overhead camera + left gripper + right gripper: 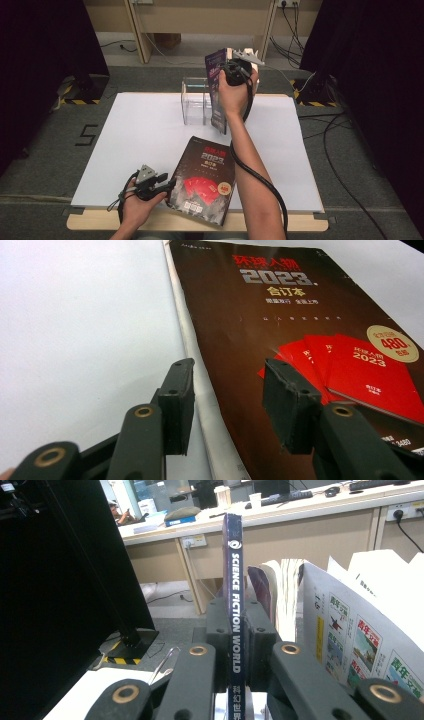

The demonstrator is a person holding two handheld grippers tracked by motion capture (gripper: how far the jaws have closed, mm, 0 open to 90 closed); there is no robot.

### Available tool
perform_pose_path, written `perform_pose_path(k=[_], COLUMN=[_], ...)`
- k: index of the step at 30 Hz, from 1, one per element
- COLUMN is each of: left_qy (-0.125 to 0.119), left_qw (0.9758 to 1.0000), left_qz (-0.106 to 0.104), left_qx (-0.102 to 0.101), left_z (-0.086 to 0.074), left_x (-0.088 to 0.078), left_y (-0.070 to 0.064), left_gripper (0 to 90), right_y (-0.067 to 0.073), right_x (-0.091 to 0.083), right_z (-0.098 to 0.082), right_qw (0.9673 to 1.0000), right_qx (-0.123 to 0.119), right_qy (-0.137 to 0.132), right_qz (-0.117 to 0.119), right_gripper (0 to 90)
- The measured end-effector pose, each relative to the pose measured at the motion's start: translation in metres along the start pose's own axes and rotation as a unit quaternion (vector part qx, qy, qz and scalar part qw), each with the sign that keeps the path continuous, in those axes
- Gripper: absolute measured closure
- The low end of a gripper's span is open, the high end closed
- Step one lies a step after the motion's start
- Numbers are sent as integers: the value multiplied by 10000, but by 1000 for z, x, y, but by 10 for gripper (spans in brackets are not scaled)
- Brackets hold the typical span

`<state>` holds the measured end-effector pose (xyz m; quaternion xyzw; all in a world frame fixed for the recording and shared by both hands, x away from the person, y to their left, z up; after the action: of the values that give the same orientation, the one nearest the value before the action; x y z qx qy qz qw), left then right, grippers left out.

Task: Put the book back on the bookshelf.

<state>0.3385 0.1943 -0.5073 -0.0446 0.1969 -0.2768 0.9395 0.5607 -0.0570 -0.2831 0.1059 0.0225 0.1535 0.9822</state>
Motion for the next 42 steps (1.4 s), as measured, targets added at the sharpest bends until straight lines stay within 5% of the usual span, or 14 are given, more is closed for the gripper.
perform_pose_path(k=[24, 34, 42], left_qy=[-11, 3, -6], left_qw=[10000, 10000, 10000], left_qz=[11, 7, 3], left_qx=[-4, 8, -5], left_z=[0, -1, 0], left_x=[-1, -1, -1], left_y=[1, 1, 1], left_gripper=[553, 553, 553], right_y=[12, 19, 17], right_x=[-9, -17, -27], right_z=[-18, -24, -27], right_qw=[9998, 9981, 9987], right_qx=[-170, -585, -451], right_qy=[-85, -186, -231], right_qz=[3, -87, -80], right_gripper=[847, 846, 845])
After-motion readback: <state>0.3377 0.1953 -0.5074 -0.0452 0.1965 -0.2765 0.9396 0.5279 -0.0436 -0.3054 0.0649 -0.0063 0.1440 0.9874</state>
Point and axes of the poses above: each handheld gripper's, and its own axes: x roughly forward along the jaws, z roughly out of its top, y roughly to its left, the point moved 2 cm from there along x, roughly forward along the jaws, and after that the axes turned 12 degrees about -y, right-handed, at the moved point
